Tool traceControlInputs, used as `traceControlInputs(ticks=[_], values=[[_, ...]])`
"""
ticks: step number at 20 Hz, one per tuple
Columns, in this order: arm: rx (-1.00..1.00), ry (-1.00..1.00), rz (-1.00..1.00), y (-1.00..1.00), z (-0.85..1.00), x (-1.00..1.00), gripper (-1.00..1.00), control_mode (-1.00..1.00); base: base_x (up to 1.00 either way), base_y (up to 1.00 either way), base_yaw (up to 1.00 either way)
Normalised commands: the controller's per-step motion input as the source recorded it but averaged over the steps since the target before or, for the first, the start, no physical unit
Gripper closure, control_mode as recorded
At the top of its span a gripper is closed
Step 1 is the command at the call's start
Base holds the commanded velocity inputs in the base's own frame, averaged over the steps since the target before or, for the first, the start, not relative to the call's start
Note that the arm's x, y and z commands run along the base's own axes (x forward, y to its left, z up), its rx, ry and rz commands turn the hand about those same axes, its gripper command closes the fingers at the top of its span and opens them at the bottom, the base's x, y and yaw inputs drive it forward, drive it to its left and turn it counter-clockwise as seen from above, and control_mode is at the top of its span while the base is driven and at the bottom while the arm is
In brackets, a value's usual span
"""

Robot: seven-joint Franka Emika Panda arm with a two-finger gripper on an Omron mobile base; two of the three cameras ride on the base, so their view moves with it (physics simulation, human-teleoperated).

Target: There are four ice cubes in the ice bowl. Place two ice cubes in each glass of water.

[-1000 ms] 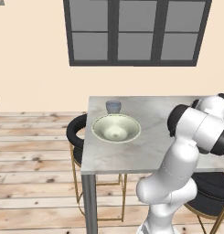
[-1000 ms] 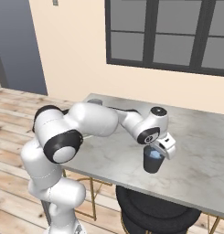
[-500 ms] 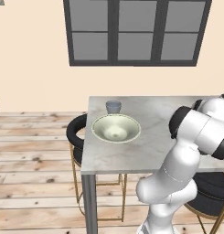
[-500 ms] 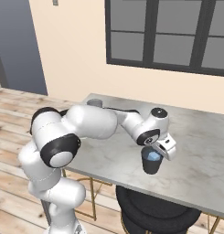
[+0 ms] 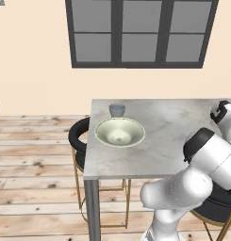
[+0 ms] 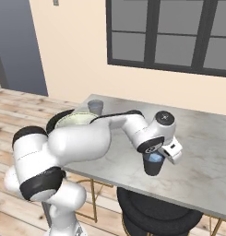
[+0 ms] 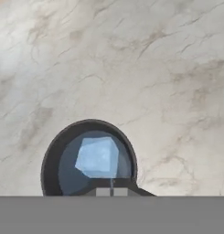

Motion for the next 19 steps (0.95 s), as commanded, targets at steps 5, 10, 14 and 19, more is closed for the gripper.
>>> traceControlInputs(ticks=[5, 10, 14, 19], values=[[-0.21, -0.11, 0.0, 0.86, 0.54, -0.8, 1.0, -1.0, 0.0, 0.0, 0.0], [-0.26, -0.02, 0.03, 1.0, 0.46, -0.45, 1.0, -1.0, 0.0, 0.0, 0.0], [-0.24, 0.0, 0.07, 1.0, 0.54, -0.4, 1.0, -1.0, 0.0, 0.0, 0.0], [-0.19, 0.0, 0.14, 1.0, 0.46, -0.28, 1.0, -1.0, 0.0, 0.0, 0.0]])
